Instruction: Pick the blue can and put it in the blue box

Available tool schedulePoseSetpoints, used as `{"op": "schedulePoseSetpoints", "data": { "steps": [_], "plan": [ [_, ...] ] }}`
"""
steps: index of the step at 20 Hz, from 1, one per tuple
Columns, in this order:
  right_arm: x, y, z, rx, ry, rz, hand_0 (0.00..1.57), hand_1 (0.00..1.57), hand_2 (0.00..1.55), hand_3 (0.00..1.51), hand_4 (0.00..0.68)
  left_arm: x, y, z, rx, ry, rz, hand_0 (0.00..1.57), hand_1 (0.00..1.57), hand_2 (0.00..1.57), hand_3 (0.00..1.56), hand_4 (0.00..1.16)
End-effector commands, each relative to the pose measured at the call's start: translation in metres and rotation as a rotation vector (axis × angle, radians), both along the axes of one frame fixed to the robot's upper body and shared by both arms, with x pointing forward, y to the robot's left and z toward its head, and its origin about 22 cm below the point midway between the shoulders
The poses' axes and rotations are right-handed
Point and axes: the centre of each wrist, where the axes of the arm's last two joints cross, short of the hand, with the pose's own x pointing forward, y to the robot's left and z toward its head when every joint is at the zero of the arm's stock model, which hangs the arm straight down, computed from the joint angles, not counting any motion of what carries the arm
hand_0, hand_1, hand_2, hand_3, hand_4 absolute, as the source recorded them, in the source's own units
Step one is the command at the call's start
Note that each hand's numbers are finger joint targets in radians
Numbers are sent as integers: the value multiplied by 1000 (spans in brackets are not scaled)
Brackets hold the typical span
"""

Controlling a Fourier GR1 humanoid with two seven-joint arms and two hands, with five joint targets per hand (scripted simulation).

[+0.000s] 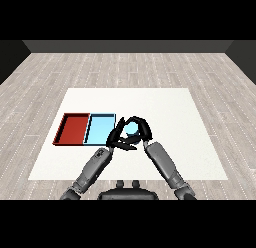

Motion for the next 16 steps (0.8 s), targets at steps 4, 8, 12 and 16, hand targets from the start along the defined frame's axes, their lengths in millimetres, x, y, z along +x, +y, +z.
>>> {"op": "schedulePoseSetpoints", "data": {
  "steps": [4, 8, 12, 16],
  "plan": [
    [-5, 0, -2, 5, 17, 31, 1469, 1469, 1465, 1415, 584, -8, -9, 16, 14, 11, -13, 0, 0, 0, 0, 0],
    [8, 1, 2, 14, 6, 32, 1441, 1441, 1453, 1407, 573, 9, -2, 8, -12, -12, -30, 0, 0, 0, 0, 0],
    [2, 29, -9, 0, 15, 47, 1476, 1476, 1452, 1395, 552, 1, 4, -5, -3, -20, -13, 0, 0, 0, 0, 0],
    [4, 14, -3, 30, 12, 66, 1485, 1485, 1468, 1407, 536, 18, -18, 11, 76, -17, 20, 0, 0, 0, 0, 108]
  ]
}}
